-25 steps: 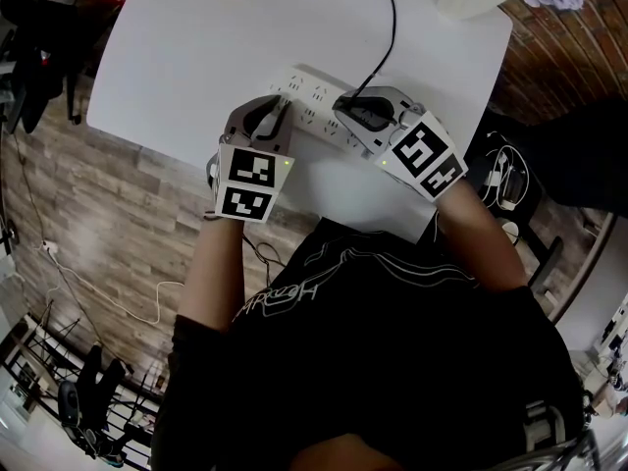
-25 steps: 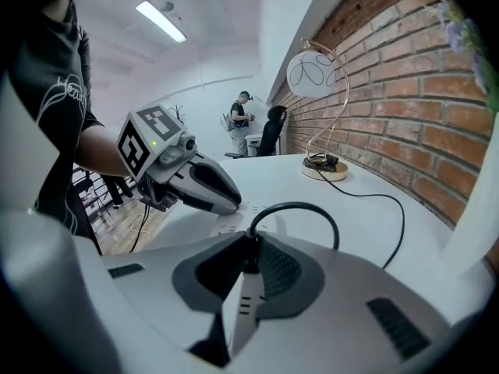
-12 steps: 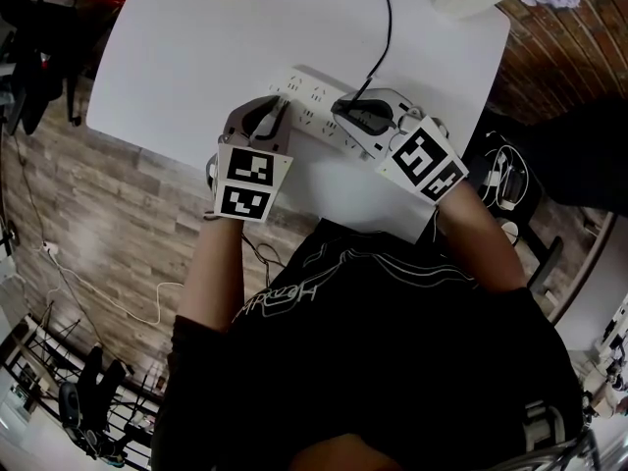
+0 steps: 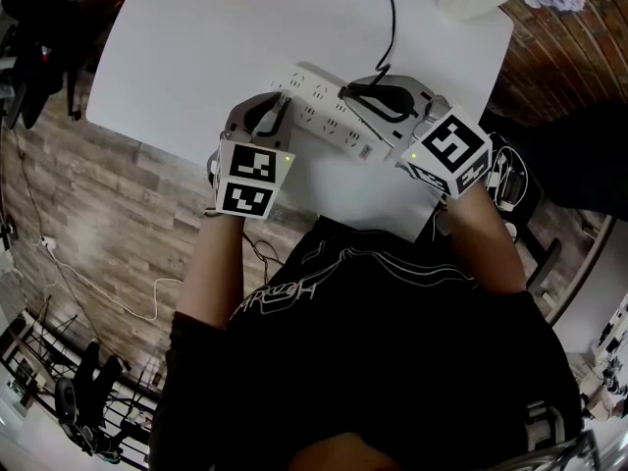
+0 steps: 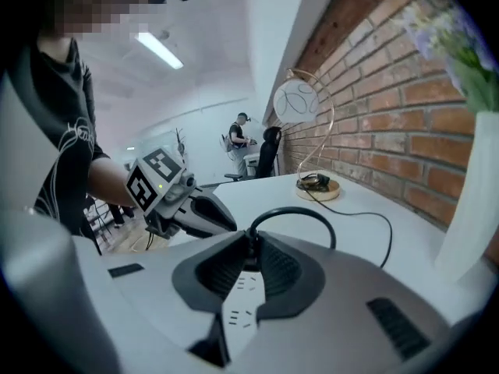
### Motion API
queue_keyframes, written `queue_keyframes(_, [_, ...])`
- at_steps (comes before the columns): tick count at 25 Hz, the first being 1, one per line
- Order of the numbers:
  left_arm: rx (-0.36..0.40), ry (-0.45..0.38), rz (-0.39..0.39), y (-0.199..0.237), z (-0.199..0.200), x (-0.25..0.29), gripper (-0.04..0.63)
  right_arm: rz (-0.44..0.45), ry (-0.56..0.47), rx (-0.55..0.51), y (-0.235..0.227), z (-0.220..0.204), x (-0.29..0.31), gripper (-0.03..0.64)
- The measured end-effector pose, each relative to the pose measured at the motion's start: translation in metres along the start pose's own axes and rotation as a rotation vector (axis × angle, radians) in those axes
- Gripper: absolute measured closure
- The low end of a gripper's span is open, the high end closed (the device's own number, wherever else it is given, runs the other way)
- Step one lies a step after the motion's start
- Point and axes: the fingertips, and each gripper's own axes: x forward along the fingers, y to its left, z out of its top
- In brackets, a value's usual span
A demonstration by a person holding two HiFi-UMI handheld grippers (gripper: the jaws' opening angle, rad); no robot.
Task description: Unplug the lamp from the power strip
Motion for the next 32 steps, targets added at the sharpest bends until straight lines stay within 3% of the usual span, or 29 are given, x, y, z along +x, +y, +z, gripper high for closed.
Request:
queue_keyframes(10, [-0.037, -0.008, -0.032, 0.003, -0.003, -0.001, 0.54, -0.042, -0.055, -0.006, -0.005, 0.024, -0.017, 0.584])
queue_keyframes(15, [-0.168, -0.113, -0.097, -0.006, 0.026, -0.021, 0.54, -0.068, -0.1, 0.06, -0.006, 0.035, -0.031, 0.584])
queue_keyframes(19, [-0.15, -0.131, -0.091, -0.008, 0.042, -0.047, 0.541, -0.078, -0.14, 0.121, -0.003, 0.05, -0.045, 0.584])
queue_keyframes(25, [-0.201, -0.242, -0.155, -0.033, 0.065, -0.098, 0.565, -0.087, -0.19, 0.134, 0.027, 0.064, -0.067, 0.584])
queue_keyframes(32, [-0.189, -0.359, -0.204, -0.053, 0.092, -0.16, 0.577, -0.116, -0.291, 0.122, 0.055, 0.094, -0.096, 0.584])
